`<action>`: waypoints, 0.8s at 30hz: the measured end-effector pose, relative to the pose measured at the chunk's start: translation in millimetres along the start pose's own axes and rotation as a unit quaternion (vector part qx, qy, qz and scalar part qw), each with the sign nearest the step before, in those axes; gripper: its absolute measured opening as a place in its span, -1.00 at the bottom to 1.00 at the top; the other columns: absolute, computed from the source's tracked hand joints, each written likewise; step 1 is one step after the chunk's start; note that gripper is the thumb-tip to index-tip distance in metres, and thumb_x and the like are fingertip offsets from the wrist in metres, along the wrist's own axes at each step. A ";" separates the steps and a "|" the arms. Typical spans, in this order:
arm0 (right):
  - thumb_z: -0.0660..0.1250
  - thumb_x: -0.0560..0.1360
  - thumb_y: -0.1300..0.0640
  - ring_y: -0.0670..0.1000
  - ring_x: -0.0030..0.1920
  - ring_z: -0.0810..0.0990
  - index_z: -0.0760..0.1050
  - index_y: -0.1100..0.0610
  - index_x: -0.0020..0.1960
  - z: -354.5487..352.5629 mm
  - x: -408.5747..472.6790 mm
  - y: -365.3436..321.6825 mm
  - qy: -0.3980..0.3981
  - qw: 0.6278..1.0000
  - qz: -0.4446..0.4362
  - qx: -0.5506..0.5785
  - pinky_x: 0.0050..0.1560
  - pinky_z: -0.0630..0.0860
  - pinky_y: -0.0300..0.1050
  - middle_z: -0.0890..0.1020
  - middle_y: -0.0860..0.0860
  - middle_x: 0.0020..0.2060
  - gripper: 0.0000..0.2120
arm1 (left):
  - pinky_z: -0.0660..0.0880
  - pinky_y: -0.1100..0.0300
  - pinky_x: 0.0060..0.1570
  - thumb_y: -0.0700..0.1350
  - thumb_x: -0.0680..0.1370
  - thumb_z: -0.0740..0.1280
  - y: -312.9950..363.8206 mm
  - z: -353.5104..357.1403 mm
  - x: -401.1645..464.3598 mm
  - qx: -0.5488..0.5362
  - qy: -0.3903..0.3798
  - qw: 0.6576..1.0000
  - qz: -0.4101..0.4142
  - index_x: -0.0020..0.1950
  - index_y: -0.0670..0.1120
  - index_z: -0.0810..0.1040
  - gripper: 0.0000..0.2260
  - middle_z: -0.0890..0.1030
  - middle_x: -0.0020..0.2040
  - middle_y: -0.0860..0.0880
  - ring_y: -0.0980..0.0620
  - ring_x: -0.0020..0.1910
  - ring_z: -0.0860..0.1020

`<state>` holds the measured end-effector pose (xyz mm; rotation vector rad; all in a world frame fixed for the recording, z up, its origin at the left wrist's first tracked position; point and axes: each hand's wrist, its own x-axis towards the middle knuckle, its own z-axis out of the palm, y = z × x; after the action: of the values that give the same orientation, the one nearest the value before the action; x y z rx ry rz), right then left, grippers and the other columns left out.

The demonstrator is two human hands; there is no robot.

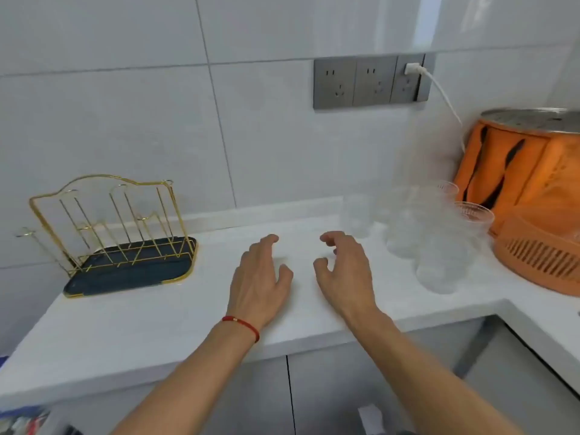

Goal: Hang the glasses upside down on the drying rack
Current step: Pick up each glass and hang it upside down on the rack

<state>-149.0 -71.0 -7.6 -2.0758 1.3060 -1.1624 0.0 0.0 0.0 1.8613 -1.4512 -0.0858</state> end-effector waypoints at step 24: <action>0.58 0.29 -0.18 -0.13 0.25 0.36 0.30 -0.17 0.47 -43.4 -30.2 21.6 0.009 0.997 -0.062 0.054 0.18 0.28 -0.40 0.44 -0.21 0.24 -0.17 | 0.64 0.10 0.03 0.37 0.34 0.46 17.9 -4.4 -19.6 -0.348 -0.078 0.933 -0.037 0.43 0.25 0.33 -0.29 0.50 0.28 0.13 0.15 0.13 0.60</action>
<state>-202.5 -51.2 -11.5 -2.0963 1.1102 -1.2770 -19.2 17.9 6.2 1.3333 -1.2280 -0.7066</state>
